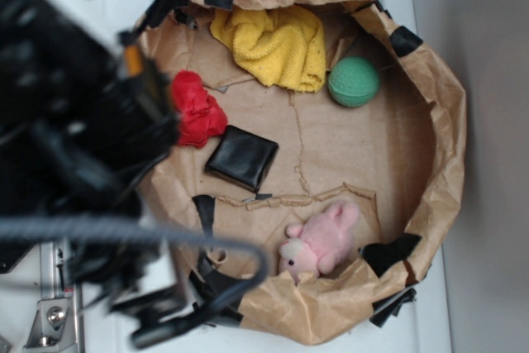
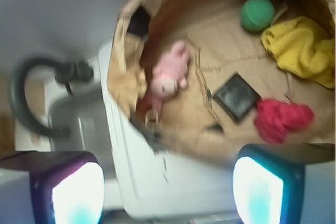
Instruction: Grab the pink bunny.
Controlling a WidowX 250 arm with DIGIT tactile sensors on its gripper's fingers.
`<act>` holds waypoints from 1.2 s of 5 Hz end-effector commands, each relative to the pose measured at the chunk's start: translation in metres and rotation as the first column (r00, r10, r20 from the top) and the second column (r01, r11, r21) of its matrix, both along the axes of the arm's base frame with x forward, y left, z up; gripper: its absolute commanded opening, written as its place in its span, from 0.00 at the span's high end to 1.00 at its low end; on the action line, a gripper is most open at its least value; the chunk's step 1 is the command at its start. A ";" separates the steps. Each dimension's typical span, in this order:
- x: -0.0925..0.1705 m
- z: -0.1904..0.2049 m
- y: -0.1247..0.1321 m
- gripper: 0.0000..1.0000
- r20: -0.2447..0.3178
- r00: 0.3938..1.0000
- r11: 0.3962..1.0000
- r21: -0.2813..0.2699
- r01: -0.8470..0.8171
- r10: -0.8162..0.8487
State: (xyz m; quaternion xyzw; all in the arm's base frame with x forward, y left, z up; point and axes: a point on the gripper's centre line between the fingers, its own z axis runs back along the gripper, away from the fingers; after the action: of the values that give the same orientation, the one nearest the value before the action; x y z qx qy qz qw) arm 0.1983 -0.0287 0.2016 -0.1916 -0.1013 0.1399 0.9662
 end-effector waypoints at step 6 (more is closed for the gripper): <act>0.005 -0.126 -0.015 0.00 -0.195 0.938 0.950 -0.065 -0.304 0.287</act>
State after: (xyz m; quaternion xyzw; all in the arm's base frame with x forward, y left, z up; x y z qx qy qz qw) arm 0.2022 -0.0442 0.0683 -0.2002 -0.0180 0.3204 0.9257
